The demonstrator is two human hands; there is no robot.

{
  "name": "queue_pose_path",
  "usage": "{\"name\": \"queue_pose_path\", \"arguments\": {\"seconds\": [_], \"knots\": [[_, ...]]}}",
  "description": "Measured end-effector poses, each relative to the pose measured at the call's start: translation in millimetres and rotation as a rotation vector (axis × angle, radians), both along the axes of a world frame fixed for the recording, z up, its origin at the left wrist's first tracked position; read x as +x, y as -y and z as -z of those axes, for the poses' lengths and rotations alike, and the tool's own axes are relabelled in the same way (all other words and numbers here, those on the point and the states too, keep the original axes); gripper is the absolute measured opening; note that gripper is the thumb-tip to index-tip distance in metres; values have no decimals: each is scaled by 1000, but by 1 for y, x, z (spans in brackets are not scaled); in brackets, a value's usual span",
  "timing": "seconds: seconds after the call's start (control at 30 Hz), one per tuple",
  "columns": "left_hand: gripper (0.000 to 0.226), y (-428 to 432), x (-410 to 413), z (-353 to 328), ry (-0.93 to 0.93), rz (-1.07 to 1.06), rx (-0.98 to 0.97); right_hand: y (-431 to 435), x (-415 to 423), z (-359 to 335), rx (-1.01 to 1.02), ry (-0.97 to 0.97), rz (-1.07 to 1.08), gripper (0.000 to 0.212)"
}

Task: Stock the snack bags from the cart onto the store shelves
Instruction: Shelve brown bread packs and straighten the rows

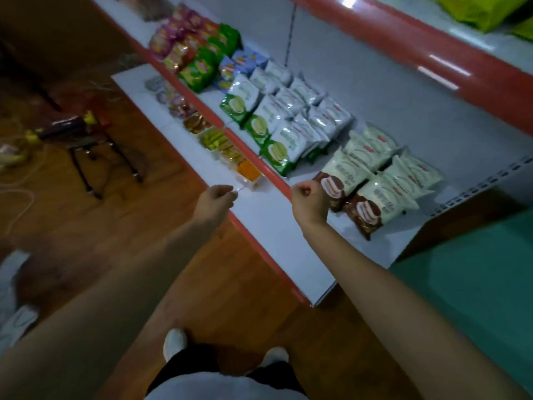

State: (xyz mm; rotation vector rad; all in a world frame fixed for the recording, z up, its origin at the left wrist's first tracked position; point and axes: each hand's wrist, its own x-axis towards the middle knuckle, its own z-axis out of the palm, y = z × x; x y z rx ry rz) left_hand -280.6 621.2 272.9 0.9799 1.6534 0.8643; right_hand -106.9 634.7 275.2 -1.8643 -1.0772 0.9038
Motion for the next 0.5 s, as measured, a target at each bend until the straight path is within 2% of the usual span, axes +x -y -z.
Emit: {"name": "queue_pose_path", "arguments": {"seconds": [0.13,0.27,0.5], "knots": [[32,17,-84,0,12,-166,29,-2,-84,6,-54,-29,-219,4],[40,30,-180,0,39,-285,8,-10,-188,8,-119,-33,-375,20],[41,30,-360,-5,32,-396,31,-17,-375,11,-123,-2,-610,21]]}}
